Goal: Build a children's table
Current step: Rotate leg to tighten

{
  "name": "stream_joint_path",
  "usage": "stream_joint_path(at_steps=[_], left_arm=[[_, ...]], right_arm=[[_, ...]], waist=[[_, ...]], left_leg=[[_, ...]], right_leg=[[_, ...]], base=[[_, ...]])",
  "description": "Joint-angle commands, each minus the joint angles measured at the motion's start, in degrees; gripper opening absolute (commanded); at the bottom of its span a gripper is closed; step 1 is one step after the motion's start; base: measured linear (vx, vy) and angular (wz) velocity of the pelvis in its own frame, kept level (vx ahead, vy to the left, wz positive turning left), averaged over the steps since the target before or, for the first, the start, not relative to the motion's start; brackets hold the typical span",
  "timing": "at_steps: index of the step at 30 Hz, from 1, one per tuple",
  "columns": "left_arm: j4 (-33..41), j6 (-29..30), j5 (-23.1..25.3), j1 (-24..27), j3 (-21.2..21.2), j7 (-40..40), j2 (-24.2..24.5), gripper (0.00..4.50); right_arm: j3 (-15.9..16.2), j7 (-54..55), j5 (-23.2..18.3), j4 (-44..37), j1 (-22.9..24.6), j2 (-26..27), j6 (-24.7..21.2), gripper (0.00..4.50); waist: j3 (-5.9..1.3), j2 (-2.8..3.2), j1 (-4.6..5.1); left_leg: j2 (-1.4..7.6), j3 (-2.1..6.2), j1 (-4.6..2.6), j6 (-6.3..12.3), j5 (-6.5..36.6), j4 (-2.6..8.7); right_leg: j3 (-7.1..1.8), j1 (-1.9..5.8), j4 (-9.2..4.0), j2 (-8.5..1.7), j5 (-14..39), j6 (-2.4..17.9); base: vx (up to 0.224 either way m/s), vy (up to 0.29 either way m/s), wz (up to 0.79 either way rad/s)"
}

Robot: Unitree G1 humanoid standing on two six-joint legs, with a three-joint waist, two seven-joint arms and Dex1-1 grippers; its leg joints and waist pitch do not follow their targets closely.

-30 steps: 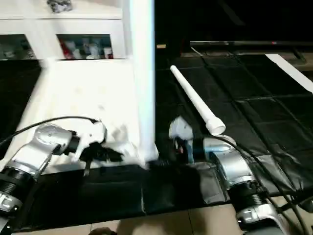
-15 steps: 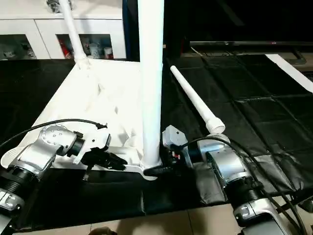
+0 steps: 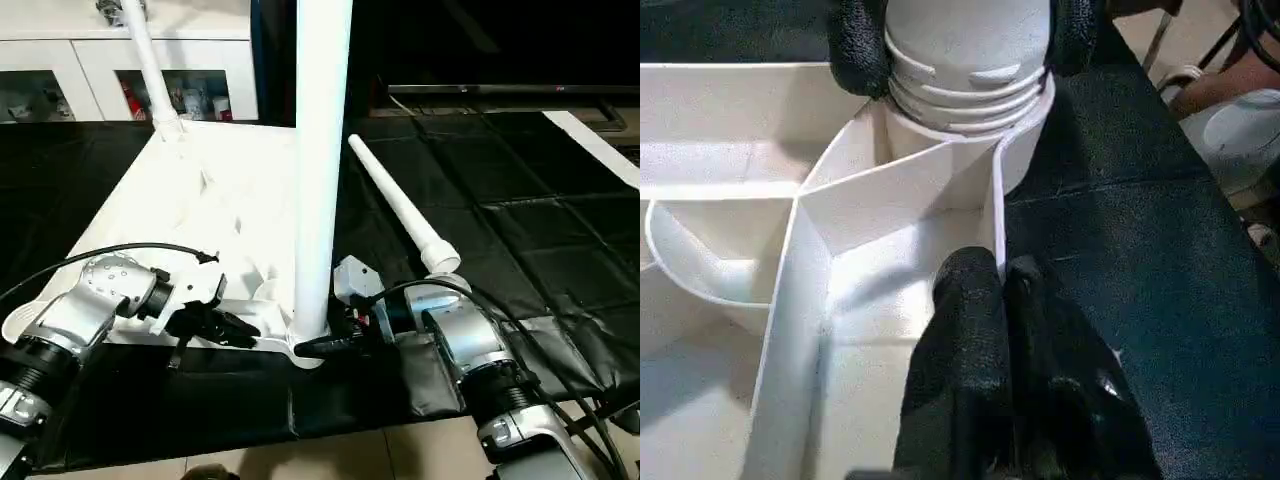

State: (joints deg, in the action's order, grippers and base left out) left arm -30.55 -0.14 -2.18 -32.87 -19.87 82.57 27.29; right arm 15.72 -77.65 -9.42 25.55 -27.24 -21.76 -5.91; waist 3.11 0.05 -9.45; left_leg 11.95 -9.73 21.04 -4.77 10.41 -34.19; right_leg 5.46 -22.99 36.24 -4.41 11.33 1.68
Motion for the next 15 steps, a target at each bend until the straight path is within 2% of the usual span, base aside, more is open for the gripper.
stream_joint_path(at_steps=[1,3,5,6,7,8,9,10,11,12,15], left_arm=[[0.37,2.82,-0.31,-1.45,2.86,-6.92,-1.89,0.0],[0.77,4.96,-1.05,-1.25,4.63,-10.71,-3.29,0.0],[1.93,7.56,-1.3,-0.67,6.07,-14.88,-4.71,0.0],[3.11,9.22,-1.06,-0.11,6.57,-17.2,-5.39,0.0],[5.16,11.55,-0.77,0.88,7.12,-19.98,-6.34,0.0],[5.16,11.55,-0.77,0.88,7.12,-19.98,-6.34,0.0],[8.34,14.92,-0.49,2.41,7.79,-23.38,-7.66,0.0],[10.77,17.49,-0.17,3.55,8.1,-25.84,-9.05,0.0],[11.5,18.39,-0.09,3.87,8.19,-26.72,-9.6,0.0],[14.35,21.96,0.25,5.16,8.5,-30.46,-12.06,0.0],[15.82,23.75,1.03,5.76,8.16,-33.93,-14.46,0.0]], right_arm=[[-0.27,3.06,-1.2,-0.62,0.82,2.41,-1.14,2.67],[-1.07,7.57,-0.57,0.07,0.71,4.32,-2.15,2.67],[-2.12,13.69,0.38,1.6,-0.01,6.96,-3.73,2.67],[-2.98,17.58,0.7,2.84,-0.69,8.83,-4.59,2.67],[-3.78,21.85,1.07,4.31,-1.54,11.24,-4.95,2.67],[-3.78,21.85,1.07,4.31,-1.54,11.24,-4.95,2.67],[-4.42,26.74,1.75,6.0,-2.51,14.2,-4.8,2.67],[-4.5,30.14,2.56,7.29,-3.28,16.24,-4.32,2.67],[-4.62,31.44,2.86,7.72,-3.56,16.91,-4.28,2.67],[-5.31,37.23,3.99,9.68,-4.79,19.77,-4.28,2.67],[-6.61,42.33,4.46,11.34,-5.92,22.22,-4.89,2.67]], waist=[[-4.2,0.21,0.48],[-4.16,0.13,0.56],[-4.13,0.11,1.05],[-4.02,0.04,1.42],[-4.06,-0.03,1.84],[-3.87,0.04,2.27],[-4.04,0.21,3.14],[-4.02,0.32,3.88],[-3.86,0.25,4.14],[-3.94,0.28,4.53],[-3.93,0.31,4.86]], left_leg=[[1.79,0.13,-0.64,1.87,9.22,3.67],[1.67,0.27,-0.56,1.18,9.65,3.79],[1.62,0.39,-0.53,0.43,10.15,3.97],[1.5,0.42,-0.46,0.1,10.58,4.05],[1.65,0.54,-0.27,-0.42,10.25,4.17],[1.59,0.69,0.06,-0.65,10.41,4.41],[1.38,0.73,0.11,-1.15,10.79,4.28],[1.44,0.69,0.03,-1.1,10.63,4.27],[1.31,0.64,0.02,-0.8,10.55,4.23],[1.29,0.56,0.04,-0.6,9.47,4.1],[1.06,0.37,-0.14,0.41,8.63,3.97]], right_leg=[[-3.35,3.12,-4.21,-4.24,7.82,11.61],[-3.24,3.24,-4.31,-4.27,9.52,11.14],[-3.19,3.27,-4.48,-4.39,11.21,10.73],[-3.14,3.3,-4.78,-4.39,12.72,10.19],[-3.22,3.48,-4.4,-4.48,12.31,10.27],[-3.05,3.52,-4.41,-4.4,13.01,10.1],[-2.99,3.74,-4.74,-4.55,15.4,8.84],[-3.08,3.56,-4.78,-4.52,14.32,9.48],[-3.11,3.41,-5.05,-4.34,14.27,9.55],[-3.19,3.49,-4.82,-4.29,12.7,10.15],[-3.25,3.31,-5.04,-3.98,11.69,10.45]], base=[[0.0,0.0,0.0],[0.0,0.0,0.0],[0.0,0.0,0.0],[0.0,0.0,0.0],[0.0,0.0,0.0],[0.0,0.0,0.0],[0.0,0.0,0.0],[0.0,0.0,0.0],[0.0,0.0,0.0],[0.0,0.0,0.0],[0.0,0.0,0.0]])
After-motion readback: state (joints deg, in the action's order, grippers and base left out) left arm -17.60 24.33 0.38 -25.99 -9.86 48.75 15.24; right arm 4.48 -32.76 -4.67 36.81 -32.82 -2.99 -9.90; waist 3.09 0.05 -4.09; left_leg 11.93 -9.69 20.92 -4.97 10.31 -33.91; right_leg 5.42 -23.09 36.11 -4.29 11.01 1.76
